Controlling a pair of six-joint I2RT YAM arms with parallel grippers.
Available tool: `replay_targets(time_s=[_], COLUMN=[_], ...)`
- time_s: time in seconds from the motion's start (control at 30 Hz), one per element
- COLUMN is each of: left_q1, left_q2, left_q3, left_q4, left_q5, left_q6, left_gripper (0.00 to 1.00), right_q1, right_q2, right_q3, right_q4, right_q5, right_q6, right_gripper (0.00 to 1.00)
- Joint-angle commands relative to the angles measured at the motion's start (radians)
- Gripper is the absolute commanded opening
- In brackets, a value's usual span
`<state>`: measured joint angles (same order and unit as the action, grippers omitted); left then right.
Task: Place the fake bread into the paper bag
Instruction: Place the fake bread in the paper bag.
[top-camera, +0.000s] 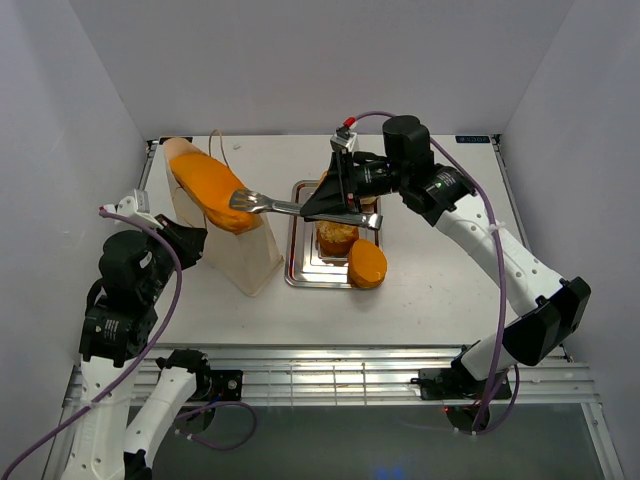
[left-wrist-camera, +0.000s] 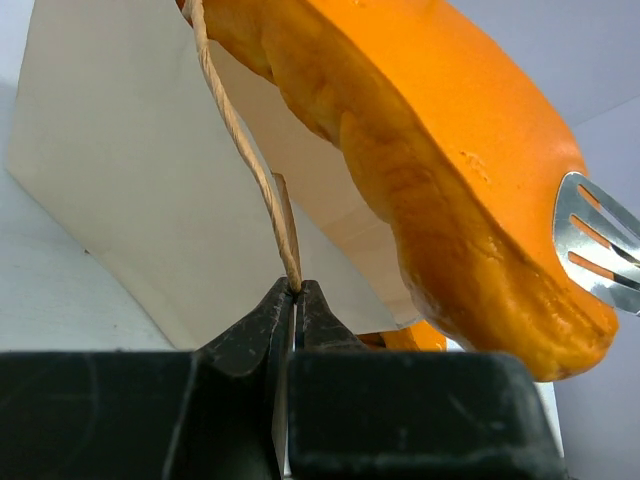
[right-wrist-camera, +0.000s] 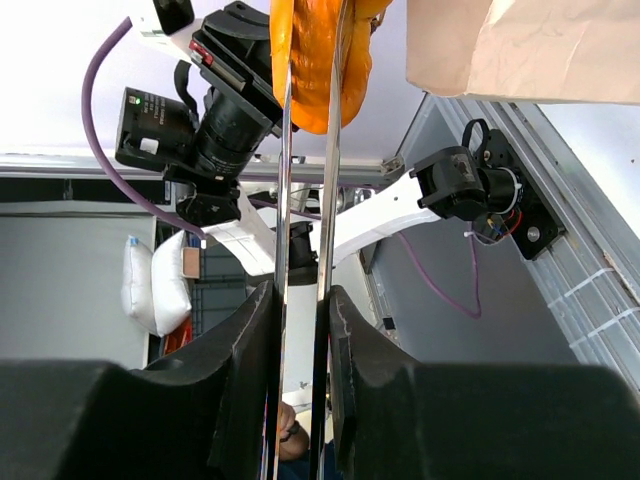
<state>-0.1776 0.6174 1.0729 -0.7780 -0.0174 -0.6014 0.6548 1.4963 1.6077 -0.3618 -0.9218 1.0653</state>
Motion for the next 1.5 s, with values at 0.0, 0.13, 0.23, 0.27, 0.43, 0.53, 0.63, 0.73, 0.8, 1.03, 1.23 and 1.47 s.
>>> replay_targets(time_s=[0.0, 0.13, 0.23, 0.27, 0.43, 0.53, 0.63, 0.73, 0.8, 1.03, 1.23, 1.47], left_q1=[0.006, 0.006, 0.004, 0.004, 0.006, 0.006, 0.006, 0.006, 0.006, 0.004, 0.006, 0.006], left_q2=[-0.018, -0.016, -0.015, -0.013, -0.027, -0.03, -0.031, -0.028, -0.024, -0.036, -0.035, -0.028], left_q3=[0.039, 0.065, 0.065, 0.064, 0.053, 0.052, 0.055, 0.052, 0.045, 0.032, 0.041, 0.042], left_q4=[-0.006, -0.024, -0.023, -0.023, -0.023, -0.023, -0.024, -0.023, -0.018, -0.012, -0.014, -0.012], left_q5=[0.011, -0.006, -0.009, -0.009, -0.012, -0.013, -0.019, -0.016, -0.01, -0.001, 0.002, 0.004], left_q6=[0.009, 0.02, 0.018, 0.02, 0.017, 0.017, 0.022, 0.02, 0.017, 0.009, 0.012, 0.015], left_gripper=[0.04, 0.03, 0.01, 0.01, 0.0, 0.0, 0.0, 0.0, 0.0, 0.0, 0.0, 0.0], right_q1=[-0.001, -0.003, -0.006, -0.007, -0.007, -0.007, -0.009, -0.009, -0.009, -0.001, 0.008, 0.008], right_q2=[-0.005, -0.056, -0.093, -0.1, -0.117, -0.11, -0.11, -0.088, -0.071, 0.033, 0.093, 0.068], right_q3=[0.072, 0.035, -0.006, -0.017, -0.046, -0.032, -0.031, -0.017, -0.006, 0.087, 0.149, 0.132], right_q4=[0.092, 0.05, 0.04, 0.038, 0.008, -0.002, -0.014, -0.009, 0.001, 0.087, 0.084, 0.078], right_q5=[0.047, 0.061, 0.061, 0.058, 0.069, 0.066, 0.072, 0.063, 0.055, 0.026, 0.028, 0.024], right_q6=[0.022, 0.009, 0.001, 0.001, -0.008, -0.005, -0.013, -0.014, -0.01, 0.058, 0.067, 0.053], right_gripper=[0.21, 0.21, 0.22, 0.22, 0.24, 0.27, 0.29, 0.33, 0.33, 0.38, 0.45, 0.5])
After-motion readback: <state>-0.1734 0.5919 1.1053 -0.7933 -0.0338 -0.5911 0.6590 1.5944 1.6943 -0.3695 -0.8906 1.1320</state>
